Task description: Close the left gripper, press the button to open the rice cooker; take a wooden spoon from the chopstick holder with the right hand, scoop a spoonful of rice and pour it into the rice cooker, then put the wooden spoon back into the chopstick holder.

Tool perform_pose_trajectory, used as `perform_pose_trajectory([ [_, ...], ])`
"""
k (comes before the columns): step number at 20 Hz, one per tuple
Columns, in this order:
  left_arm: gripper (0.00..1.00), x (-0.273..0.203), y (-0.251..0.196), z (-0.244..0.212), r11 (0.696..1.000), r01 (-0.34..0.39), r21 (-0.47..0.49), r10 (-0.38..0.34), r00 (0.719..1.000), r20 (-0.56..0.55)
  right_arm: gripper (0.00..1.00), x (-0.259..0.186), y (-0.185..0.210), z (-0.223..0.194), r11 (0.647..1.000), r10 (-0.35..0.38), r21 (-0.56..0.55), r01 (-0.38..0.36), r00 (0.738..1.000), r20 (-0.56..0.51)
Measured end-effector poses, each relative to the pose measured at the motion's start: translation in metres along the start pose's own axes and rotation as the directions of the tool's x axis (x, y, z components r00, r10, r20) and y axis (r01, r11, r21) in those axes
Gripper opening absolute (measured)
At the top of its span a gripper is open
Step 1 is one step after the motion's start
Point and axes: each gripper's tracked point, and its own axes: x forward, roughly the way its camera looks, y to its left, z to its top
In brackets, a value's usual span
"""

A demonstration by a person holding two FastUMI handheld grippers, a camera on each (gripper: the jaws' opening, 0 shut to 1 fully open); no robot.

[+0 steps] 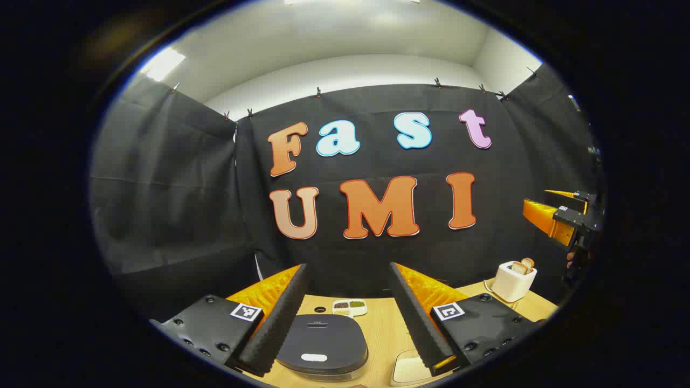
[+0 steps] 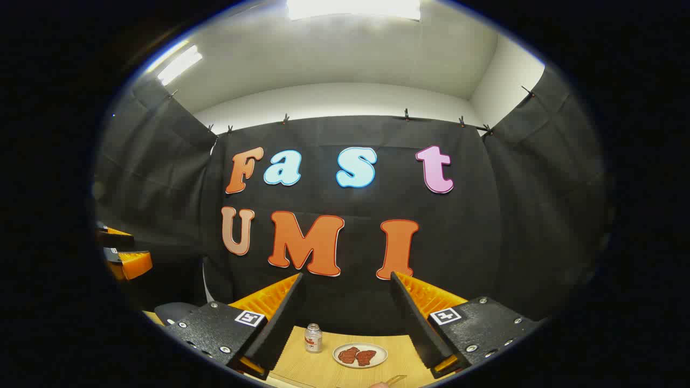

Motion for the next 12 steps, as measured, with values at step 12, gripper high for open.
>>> perform_pose_trajectory([
  [12,0.97,0.014,0.0,-0.017,1.0,-0.002,-0.019,0.001,0.999,-0.035,0.99,0.007,0.0,-0.012,1.0,-0.006,-0.02,0.005,0.999,-0.042],
])
